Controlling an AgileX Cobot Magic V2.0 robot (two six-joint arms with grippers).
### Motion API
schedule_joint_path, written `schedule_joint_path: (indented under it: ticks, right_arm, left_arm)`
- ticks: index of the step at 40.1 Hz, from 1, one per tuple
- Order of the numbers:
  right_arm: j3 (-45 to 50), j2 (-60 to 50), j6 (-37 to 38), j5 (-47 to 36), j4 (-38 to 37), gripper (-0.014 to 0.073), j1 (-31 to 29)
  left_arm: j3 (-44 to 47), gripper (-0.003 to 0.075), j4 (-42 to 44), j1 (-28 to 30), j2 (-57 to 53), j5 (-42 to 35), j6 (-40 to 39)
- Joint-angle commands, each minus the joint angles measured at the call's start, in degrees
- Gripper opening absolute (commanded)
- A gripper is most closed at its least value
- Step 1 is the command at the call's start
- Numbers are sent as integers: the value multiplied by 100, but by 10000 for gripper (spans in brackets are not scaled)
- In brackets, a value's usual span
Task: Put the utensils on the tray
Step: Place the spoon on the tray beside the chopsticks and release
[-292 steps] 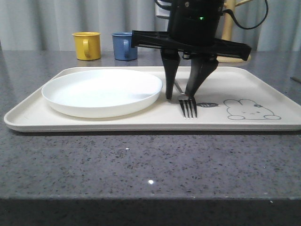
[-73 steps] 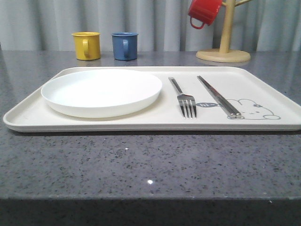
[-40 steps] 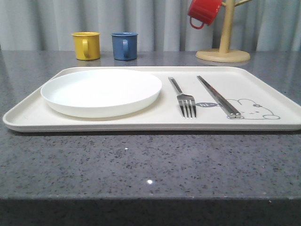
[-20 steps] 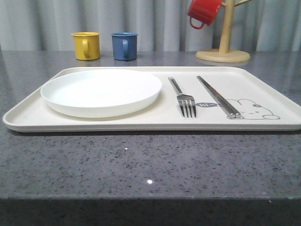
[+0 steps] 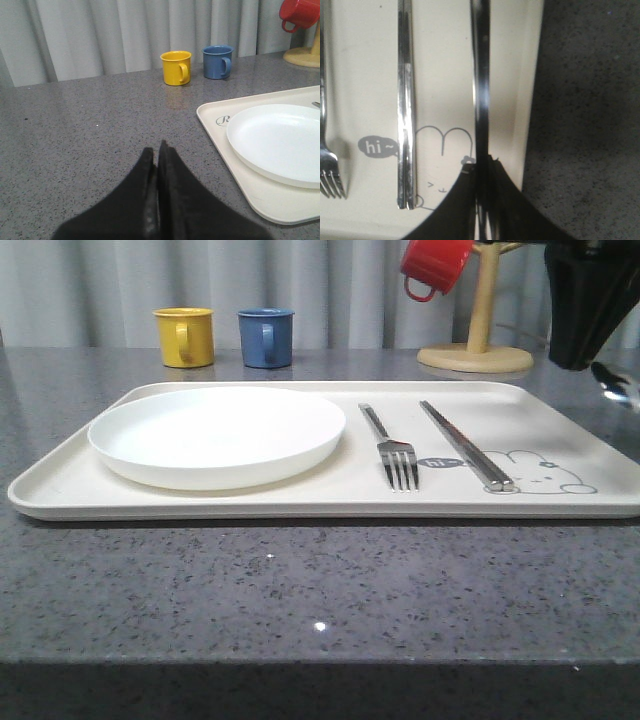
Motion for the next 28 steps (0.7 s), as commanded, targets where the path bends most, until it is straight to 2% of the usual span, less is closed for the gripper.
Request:
schedule_joint_path:
  ticks: [1, 18, 28]
  right_arm:
    - [-150, 4, 76, 246, -64, -57, -4]
    - [-150, 519, 171, -29, -32, -55, -4]
    - [-150, 519, 171, 3, -32, 104, -4]
  left_arm:
    - [-171, -18, -58, 4, 57, -495, -7]
    - [-171, -18, -58, 4, 57, -495, -7]
    - [-171, -18, -58, 4, 57, -495, -7]
